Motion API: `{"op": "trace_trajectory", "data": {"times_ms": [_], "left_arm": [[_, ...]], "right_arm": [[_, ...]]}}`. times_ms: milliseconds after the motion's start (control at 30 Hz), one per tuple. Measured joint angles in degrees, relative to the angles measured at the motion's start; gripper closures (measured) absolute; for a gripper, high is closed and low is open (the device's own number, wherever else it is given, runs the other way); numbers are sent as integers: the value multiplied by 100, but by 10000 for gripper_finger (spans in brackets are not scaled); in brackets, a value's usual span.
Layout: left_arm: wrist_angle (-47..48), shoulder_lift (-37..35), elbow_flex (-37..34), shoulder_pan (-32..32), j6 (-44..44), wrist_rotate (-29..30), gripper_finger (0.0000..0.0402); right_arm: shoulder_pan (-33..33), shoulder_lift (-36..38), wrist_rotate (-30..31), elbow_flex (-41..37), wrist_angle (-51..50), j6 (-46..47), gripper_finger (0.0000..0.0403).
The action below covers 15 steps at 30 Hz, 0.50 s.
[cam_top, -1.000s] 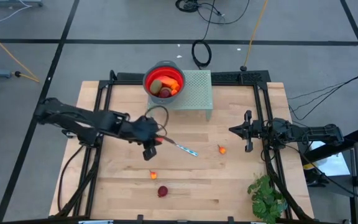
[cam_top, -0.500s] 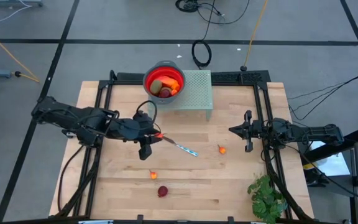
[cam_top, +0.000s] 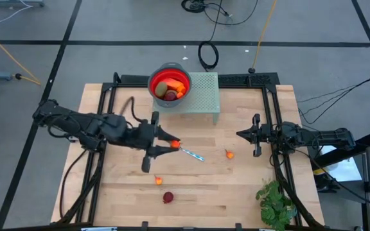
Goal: Pick & Place Fruit
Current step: Put the peach into the red strainer bowl
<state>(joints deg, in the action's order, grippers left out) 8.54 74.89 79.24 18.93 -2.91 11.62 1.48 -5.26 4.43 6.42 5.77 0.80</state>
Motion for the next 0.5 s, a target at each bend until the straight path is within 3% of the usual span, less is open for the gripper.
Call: {"op": "trace_trajectory", "data": {"times_ms": [200, 500], "left_arm": [[-1113, 0, 0, 109, 874, -672, 286], [-2386, 0, 0, 113, 1635, -2286, 286]], "right_arm": [[0, 1, 0, 0, -1, -1, 403], [0, 0, 0, 0, -1, -46, 403]]}}
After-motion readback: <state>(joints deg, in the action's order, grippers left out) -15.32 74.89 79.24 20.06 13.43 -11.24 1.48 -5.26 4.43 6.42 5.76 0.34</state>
